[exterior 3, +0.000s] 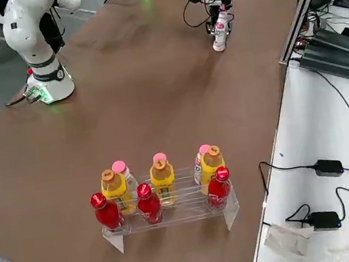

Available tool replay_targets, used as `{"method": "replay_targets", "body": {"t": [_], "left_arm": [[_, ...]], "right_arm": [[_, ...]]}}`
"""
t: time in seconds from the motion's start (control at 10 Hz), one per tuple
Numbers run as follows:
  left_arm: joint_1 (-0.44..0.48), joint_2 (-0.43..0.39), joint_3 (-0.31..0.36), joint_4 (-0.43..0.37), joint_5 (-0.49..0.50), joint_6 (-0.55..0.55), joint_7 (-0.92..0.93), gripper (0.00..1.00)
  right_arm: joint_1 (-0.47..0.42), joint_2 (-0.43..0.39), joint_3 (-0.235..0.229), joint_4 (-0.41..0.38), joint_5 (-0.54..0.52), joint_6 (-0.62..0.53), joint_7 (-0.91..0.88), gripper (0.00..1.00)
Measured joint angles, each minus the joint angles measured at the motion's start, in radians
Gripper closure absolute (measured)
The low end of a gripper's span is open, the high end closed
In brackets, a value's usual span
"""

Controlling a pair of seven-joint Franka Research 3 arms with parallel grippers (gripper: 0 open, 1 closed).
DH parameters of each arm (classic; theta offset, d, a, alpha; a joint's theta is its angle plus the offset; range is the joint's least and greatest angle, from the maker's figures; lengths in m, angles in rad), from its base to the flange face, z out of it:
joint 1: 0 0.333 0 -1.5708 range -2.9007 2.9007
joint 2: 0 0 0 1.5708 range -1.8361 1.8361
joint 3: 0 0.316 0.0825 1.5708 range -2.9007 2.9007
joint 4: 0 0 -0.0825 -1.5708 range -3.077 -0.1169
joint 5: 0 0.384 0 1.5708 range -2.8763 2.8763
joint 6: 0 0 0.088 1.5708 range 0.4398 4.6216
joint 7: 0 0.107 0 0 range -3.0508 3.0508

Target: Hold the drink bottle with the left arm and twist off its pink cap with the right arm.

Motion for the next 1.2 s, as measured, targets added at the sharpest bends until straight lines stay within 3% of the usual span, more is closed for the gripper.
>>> {"method": "replay_targets", "body": {"t": [0.2, 0.4, 0.7, 0.8, 1.1, 1.2], "left_arm": [[0.000, 0.000, 0.000, 0.001, 0.000, 0.000, 0.000, 0.39], [0.000, 0.001, 0.000, 0.001, 0.000, 0.000, 0.000, 0.39], [0.000, 0.001, 0.000, 0.002, 0.000, 0.000, 0.000, 0.39], [0.000, 0.002, 0.000, 0.003, 0.000, 0.000, 0.000, 0.39], [0.000, 0.003, 0.000, 0.008, 0.000, 0.000, -0.002, 0.39], [0.000, 0.004, 0.000, 0.009, 0.000, 0.000, -0.003, 0.39]], "right_arm": [[-0.027, -0.018, -0.002, -0.002, 0.001, -0.055, -0.033, 0.57], [-0.122, -0.028, -0.004, -0.024, 0.002, -0.086, -0.171, 0.57], [-0.234, -0.050, -0.005, -0.153, 0.004, -0.070, -0.295, 0.57], [-0.241, -0.057, -0.005, -0.224, 0.003, -0.018, -0.300, 0.57], [-0.245, -0.084, -0.007, -0.527, 0.002, 0.319, -0.301, 0.57], [-0.245, -0.086, -0.007, -0.590, 0.002, 0.390, -0.302, 0.56]]}}
